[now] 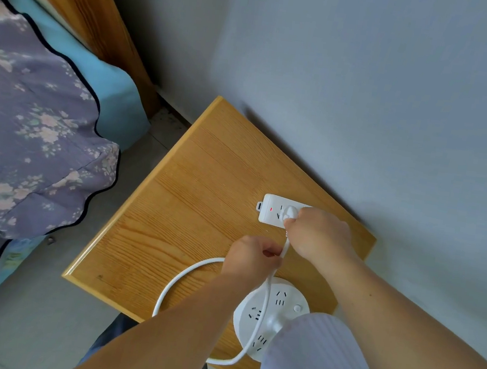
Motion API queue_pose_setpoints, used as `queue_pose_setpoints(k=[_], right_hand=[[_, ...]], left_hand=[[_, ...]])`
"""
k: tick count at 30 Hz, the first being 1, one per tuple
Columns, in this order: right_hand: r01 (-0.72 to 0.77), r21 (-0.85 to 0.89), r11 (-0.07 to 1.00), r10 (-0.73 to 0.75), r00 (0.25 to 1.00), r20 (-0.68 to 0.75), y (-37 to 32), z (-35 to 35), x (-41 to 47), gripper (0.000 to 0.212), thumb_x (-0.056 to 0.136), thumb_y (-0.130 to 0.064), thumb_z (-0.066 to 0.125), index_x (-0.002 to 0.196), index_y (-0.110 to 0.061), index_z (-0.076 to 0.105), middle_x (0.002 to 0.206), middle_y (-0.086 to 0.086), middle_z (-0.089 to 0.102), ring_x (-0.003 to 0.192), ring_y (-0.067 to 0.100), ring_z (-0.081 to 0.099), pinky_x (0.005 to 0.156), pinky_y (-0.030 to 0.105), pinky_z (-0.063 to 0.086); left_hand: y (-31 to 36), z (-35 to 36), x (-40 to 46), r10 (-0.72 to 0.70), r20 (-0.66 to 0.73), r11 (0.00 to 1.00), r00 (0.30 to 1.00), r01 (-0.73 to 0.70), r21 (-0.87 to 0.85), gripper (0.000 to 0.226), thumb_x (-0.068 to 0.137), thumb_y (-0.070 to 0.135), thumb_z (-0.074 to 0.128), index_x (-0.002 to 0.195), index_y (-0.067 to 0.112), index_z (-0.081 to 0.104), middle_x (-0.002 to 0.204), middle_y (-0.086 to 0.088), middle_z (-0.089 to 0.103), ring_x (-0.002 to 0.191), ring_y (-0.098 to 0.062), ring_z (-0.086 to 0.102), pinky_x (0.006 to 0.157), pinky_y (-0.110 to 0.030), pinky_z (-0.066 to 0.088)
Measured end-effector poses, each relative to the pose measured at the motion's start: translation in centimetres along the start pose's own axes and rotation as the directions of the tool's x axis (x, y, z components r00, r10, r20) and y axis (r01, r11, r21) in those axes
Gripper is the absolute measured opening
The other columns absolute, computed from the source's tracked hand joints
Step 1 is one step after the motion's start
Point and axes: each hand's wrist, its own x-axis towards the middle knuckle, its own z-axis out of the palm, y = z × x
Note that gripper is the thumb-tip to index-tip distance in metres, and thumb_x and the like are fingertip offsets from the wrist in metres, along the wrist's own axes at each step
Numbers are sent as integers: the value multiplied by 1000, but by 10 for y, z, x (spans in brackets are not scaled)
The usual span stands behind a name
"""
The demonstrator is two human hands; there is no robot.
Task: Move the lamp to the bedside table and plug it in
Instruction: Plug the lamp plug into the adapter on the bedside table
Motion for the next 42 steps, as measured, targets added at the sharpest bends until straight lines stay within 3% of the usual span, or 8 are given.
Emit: queue_pose_setpoints(k=[5, 10, 16, 32, 36, 38, 40, 42], right_hand=[[-30, -86, 996, 36, 998, 59, -7, -8, 5, 36, 94, -35, 39, 120, -15, 54, 116, 8, 62, 105, 26, 56, 78, 34, 36], [-50, -58, 997, 57, 991, 117, -13, -19, 14, 29, 92, -33, 46, 112, -16, 57, 109, 7, 63, 91, 26, 53, 75, 32, 39], [-88, 61, 994, 84, 995, 54, -7, -7, 3, 36, 92, -37, 42, 117, -15, 56, 113, 9, 63, 101, 28, 56, 75, 33, 39], [-87, 120, 989, 85, 996, 21, -7, -1, -5, 30, 90, -30, 45, 112, -14, 58, 108, 9, 63, 102, 25, 55, 75, 35, 45], [-63, 167, 984, 61, 998, 18, -1, 7, -11, 31, 93, -32, 41, 113, -13, 57, 108, 9, 64, 99, 26, 56, 69, 33, 40], [-60, 168, 984, 58, 998, 14, 1, 9, -12, 33, 94, -34, 40, 114, -14, 56, 109, 9, 63, 96, 25, 55, 68, 33, 39], [-63, 149, 987, 60, 998, 22, 0, 4, -7, 32, 92, -32, 41, 116, -15, 56, 111, 9, 63, 102, 25, 55, 71, 33, 39], [-65, 140, 988, 60, 998, 35, -2, 0, -5, 32, 90, -29, 43, 116, -17, 57, 114, 9, 62, 108, 27, 54, 76, 34, 39]], left_hand=[[2, -2, -2, 18, 1, 1000, 1000, -18, -23, 15, 81, 13, 63, 92, 18, 71, 71, 10, 61, 69, -7, 58, 64, -19, 48], [6, -4, -2, 36, -12, 998, 999, -36, -57, 13, 81, 12, 63, 90, 17, 71, 74, 4, 64, 67, -10, 59, 60, -18, 48], [5, -4, -1, 22, 5, 1000, 1000, -21, -11, 16, 81, 14, 64, 95, 17, 71, 91, -3, 71, 74, -12, 61, 62, -19, 48], [11, -6, 0, -29, 19, 999, 999, 28, 45, 13, 80, 15, 65, 90, 18, 71, 82, 2, 69, 64, -5, 57, 53, -17, 43], [15, -7, -3, -39, 50, 993, 998, 33, 110, 12, 80, 12, 64, 88, 16, 71, 85, -4, 71, 72, -13, 60, 65, -25, 48], [11, -8, -3, -50, 58, 993, 997, 43, 110, 14, 80, 12, 64, 91, 16, 72, 86, -4, 71, 70, -12, 58, 62, -23, 46], [12, -9, -4, -62, 47, 996, 997, 59, 63, 13, 81, 15, 64, 91, 18, 72, 84, -1, 71, 71, -10, 61, 62, -22, 48], [13, -9, -3, -59, 36, 998, 998, 58, 23, 10, 81, 17, 64, 84, 21, 72, 82, 1, 71, 78, -15, 65, 72, -28, 52]])
